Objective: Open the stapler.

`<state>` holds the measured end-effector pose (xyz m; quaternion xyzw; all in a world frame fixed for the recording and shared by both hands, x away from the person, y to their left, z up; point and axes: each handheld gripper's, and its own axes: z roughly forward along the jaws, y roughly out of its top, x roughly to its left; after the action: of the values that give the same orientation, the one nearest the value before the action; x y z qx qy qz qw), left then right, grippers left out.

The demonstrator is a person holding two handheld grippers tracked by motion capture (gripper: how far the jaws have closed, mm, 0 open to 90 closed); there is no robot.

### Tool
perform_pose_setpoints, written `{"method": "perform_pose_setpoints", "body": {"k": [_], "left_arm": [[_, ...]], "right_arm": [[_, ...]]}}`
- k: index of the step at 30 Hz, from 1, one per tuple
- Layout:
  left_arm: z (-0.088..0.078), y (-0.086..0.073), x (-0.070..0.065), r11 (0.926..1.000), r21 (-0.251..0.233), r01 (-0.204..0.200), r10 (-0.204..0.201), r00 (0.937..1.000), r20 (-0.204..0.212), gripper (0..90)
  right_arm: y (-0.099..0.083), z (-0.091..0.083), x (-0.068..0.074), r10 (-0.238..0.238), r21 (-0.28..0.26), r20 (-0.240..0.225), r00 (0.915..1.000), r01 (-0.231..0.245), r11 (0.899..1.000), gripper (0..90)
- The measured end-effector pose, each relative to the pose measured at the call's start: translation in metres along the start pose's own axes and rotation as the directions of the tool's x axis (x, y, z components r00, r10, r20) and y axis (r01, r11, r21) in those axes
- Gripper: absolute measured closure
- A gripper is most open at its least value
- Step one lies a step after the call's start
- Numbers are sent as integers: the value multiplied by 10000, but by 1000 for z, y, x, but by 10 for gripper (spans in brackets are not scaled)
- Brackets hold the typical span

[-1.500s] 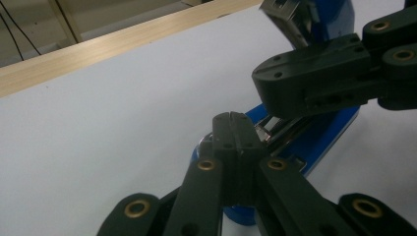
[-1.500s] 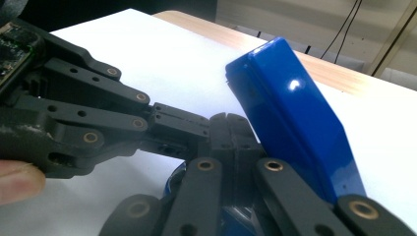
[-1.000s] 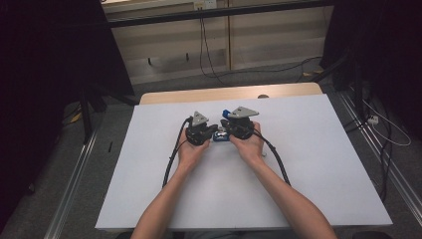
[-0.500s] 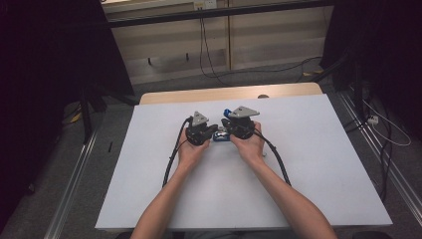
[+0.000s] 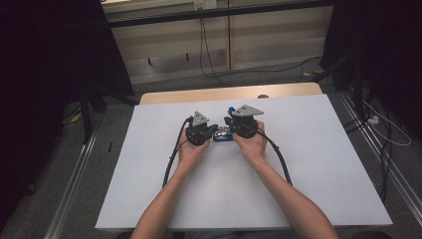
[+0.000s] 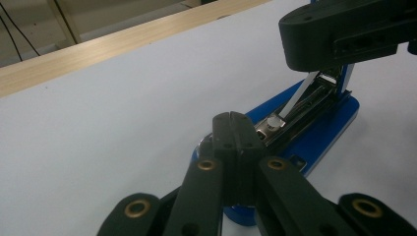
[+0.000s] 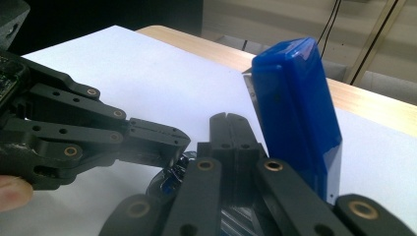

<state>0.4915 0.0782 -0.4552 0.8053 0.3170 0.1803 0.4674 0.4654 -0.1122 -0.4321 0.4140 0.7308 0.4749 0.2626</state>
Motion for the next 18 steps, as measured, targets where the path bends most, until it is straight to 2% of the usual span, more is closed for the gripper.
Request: {"method": "perform_pose_setpoints", "body": {"k": [4, 10, 18], "left_arm": [[0, 0, -2, 9999, 28, -126, 127, 9999, -73, 900], [0, 0, -1, 10000, 12, -44, 44, 10000, -28, 900], [0, 0, -1, 10000, 16, -57, 57, 10000, -37, 900]], "right_arm": [[0, 0, 1, -30, 9, -3, 10000, 30, 10000, 900], [0, 0, 1, 26, -13, 43, 10000, -26, 10000, 900], [1, -3, -2, 65, -83, 363, 9993, -62, 9999, 900]]}}
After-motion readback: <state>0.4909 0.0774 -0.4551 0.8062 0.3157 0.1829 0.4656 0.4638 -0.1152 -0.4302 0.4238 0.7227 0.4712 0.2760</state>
